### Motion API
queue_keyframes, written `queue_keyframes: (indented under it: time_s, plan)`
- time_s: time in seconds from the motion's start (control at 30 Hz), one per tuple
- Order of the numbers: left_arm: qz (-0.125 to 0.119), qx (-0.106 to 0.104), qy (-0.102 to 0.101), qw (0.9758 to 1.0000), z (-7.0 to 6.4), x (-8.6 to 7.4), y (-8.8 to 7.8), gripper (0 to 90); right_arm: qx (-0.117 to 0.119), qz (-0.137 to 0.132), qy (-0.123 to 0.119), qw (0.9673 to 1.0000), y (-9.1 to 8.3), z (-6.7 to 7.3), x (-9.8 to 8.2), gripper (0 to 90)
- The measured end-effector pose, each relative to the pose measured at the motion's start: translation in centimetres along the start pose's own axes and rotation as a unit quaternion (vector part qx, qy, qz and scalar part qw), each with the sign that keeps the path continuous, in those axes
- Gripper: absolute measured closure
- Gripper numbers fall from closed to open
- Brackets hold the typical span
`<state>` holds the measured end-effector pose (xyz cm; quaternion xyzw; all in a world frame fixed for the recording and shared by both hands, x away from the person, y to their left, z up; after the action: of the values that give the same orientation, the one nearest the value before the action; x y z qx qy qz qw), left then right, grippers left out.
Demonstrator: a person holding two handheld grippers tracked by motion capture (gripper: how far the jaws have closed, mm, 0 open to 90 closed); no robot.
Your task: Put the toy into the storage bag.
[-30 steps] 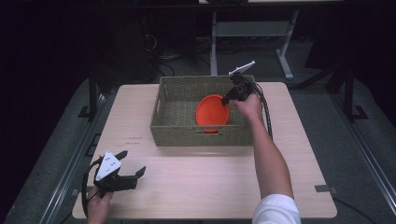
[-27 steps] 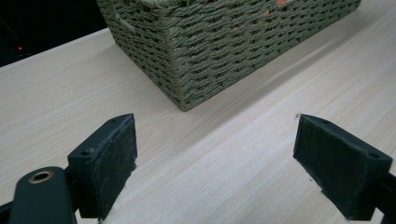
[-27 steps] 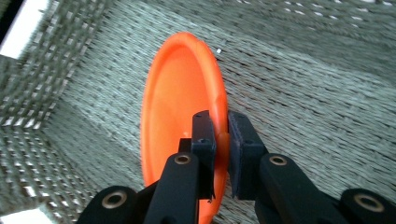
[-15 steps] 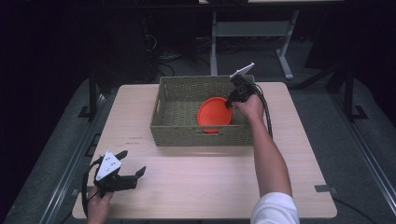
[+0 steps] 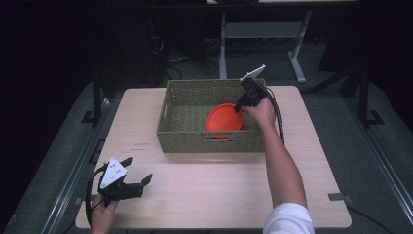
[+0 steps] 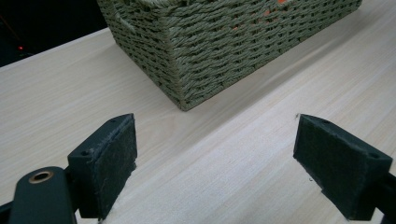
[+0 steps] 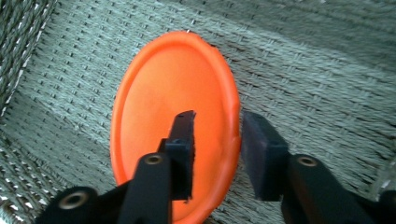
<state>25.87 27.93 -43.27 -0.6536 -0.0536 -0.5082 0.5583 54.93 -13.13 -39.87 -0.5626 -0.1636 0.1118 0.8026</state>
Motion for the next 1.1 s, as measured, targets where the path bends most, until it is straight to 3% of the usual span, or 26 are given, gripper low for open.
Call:
queue_keyframes:
  time_s: [0.07,0.13,0.23,0.53,0.73,1.1]
  plan:
    - [0.000,0.000,0.000,1.0000,0.0,0.0,0.0,12.9,-0.005,-0.007,-0.003,1.0000,-0.3,0.0,-0.1,65.0]
    - [-0.002,-0.001,-0.001,1.0000,0.0,0.0,0.0,12.9,0.013,-0.017,0.003,0.9998,-0.7,0.0,-0.2,63.0]
    - [-0.001,0.001,0.000,1.0000,0.0,0.0,-0.1,12.9,0.027,-0.029,-0.008,0.9992,-1.2,0.3,-0.3,60.2]
    - [-0.001,0.001,0.001,1.0000,-0.1,0.0,-0.1,12.9,0.048,-0.050,-0.030,0.9971,-2.5,1.0,-0.9,50.4]
    - [-0.001,0.000,-0.003,1.0000,0.0,-0.1,-0.2,12.9,0.066,-0.062,-0.048,0.9947,-3.3,1.3,-1.3,44.9]
    - [0.001,0.000,0.000,1.0000,0.0,-0.1,-0.2,12.9,0.099,-0.085,-0.060,0.9895,-4.5,1.5,-2.3,36.6]
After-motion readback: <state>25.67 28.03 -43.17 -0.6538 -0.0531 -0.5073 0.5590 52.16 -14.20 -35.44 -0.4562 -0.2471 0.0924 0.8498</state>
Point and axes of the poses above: each handheld gripper's, and its own axes: y roughly forward along the jaws, x roughly out of its top, z roughly to its left, the point moved 2 cm from there along y, roughly forward along the jaws, and after that the axes turned 14 degrees about z, right-handed, at the moved point
